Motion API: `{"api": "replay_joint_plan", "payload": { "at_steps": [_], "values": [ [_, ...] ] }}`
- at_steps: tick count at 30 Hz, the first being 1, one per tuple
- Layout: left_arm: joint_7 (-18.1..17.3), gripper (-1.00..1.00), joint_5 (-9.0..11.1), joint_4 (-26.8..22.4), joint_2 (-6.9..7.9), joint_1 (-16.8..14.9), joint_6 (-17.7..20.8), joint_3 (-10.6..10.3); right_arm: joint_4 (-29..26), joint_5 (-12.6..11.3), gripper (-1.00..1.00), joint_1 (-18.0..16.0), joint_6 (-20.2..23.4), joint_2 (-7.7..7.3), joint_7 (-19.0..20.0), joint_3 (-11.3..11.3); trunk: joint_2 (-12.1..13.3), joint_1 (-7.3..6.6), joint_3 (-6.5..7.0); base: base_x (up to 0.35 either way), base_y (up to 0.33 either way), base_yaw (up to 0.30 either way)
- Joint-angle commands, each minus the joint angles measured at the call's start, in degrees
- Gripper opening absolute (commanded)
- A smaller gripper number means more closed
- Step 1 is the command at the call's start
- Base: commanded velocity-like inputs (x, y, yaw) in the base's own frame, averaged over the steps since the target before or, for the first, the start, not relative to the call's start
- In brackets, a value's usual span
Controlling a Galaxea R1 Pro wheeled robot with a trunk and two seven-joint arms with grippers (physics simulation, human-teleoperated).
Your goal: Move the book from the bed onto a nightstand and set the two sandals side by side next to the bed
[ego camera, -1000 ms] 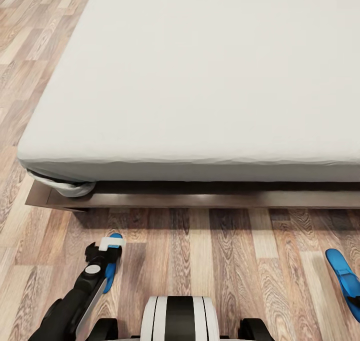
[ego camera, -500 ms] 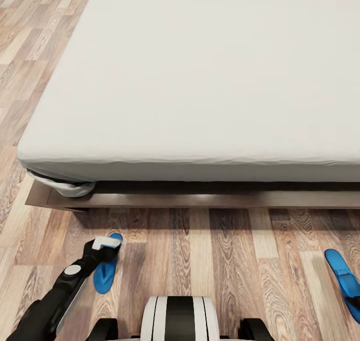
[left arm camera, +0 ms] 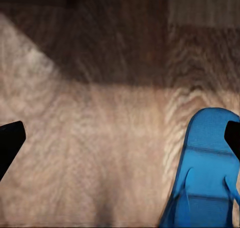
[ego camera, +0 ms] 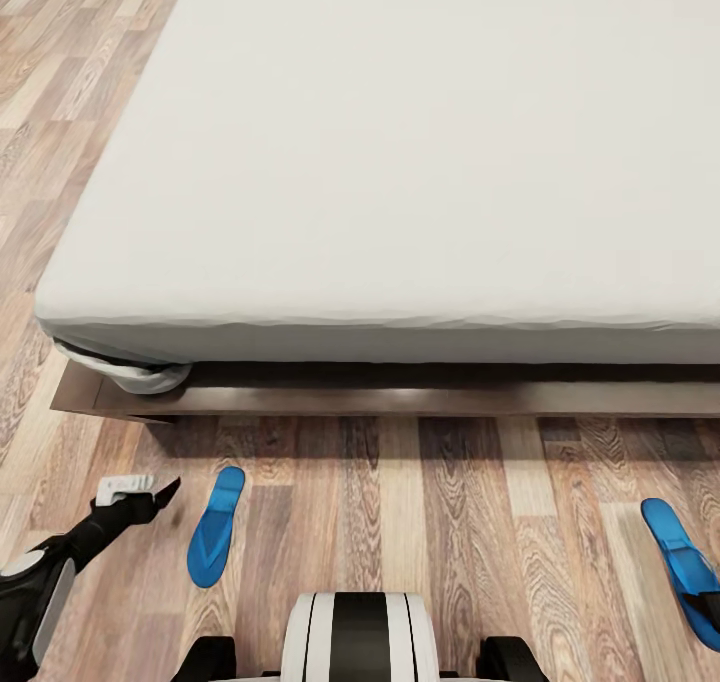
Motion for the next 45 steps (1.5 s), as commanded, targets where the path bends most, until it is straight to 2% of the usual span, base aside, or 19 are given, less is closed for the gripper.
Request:
{"api": "replay_joint_plan", "payload": {
  "at_steps": [1, 6, 10, 16, 22, 27, 39, 40, 43, 45],
  "values": [
    [-0.62, 1.00, -0.56, 0.41, -0.06, -0.03, 0.47, 0.39, -0.10, -0.59, -1.00, -0.02, 0.40, -0.07, 0.02, 0.21, -0.01, -0.01, -0.03, 0.000, 0.000, 0.000],
    [-0.88, 1.00, -4.93, 0.91, -0.41, -0.03, 0.44, 0.46, -0.14, -0.87, -1.00, -0.02, 0.41, -0.04, -0.13, 0.16, -0.01, -0.01, -0.03, -0.009, 0.004, 0.000],
    [-0.97, 1.00, -5.79, 0.96, -0.59, -0.03, 0.44, 0.44, -0.26, -0.96, -1.00, -0.02, 0.42, -0.03, -0.15, 0.08, -0.01, -0.01, -0.03, -0.176, 0.119, 0.000],
    [-1.00, 1.00, -5.84, 0.97, -0.62, -0.03, 0.44, 0.44, -0.22, -0.94, -1.00, -0.02, 0.43, 0.53, -0.23, 0.07, -0.01, -0.01, -0.03, -0.230, 0.165, 0.000],
    [-1.04, 1.00, -5.77, 0.97, -0.62, -0.03, 0.52, 0.33, -0.14, -0.73, -1.00, -0.02, 0.37, 2.10, -0.32, 0.07, -0.01, -0.01, -0.03, -0.032, 0.021, 0.000],
    [-1.02, 1.00, -5.76, 1.02, -0.68, -0.03, 0.53, 0.27, -0.19, -0.89, -1.00, -0.02, 0.34, 2.24, -0.32, 0.03, -0.01, -0.01, -0.03, -0.001, 0.063, 0.000],
    [-1.02, 1.00, -5.83, 1.69, -1.40, -0.03, 0.53, 0.27, -0.90, -1.05, -1.00, -0.02, 0.34, 2.39, -0.32, -0.02, -0.01, -0.01, -0.03, 0.000, 0.288, 0.000],
    [-1.04, 1.00, -5.83, 1.72, -1.41, -0.03, 0.53, 0.27, -1.01, -1.05, -1.00, -0.02, 0.32, 2.65, -0.32, -0.02, -0.01, -0.01, -0.03, 0.000, 0.223, 0.000],
    [-1.03, 1.00, -5.83, 1.75, -1.44, -0.03, 0.53, 0.21, -2.23, -0.92, -1.00, -0.02, -0.64, 4.95, -0.43, -0.15, -0.01, -0.01, -0.03, 0.000, 0.136, 0.000],
    [-1.03, 1.00, -5.83, 1.76, -1.54, -0.03, 0.53, 0.19, -3.33, -0.89, -1.00, -0.02, -0.94, 5.58, -0.47, -0.17, -0.01, -0.01, -0.03, 0.000, 0.046, 0.000]
  ]
}}
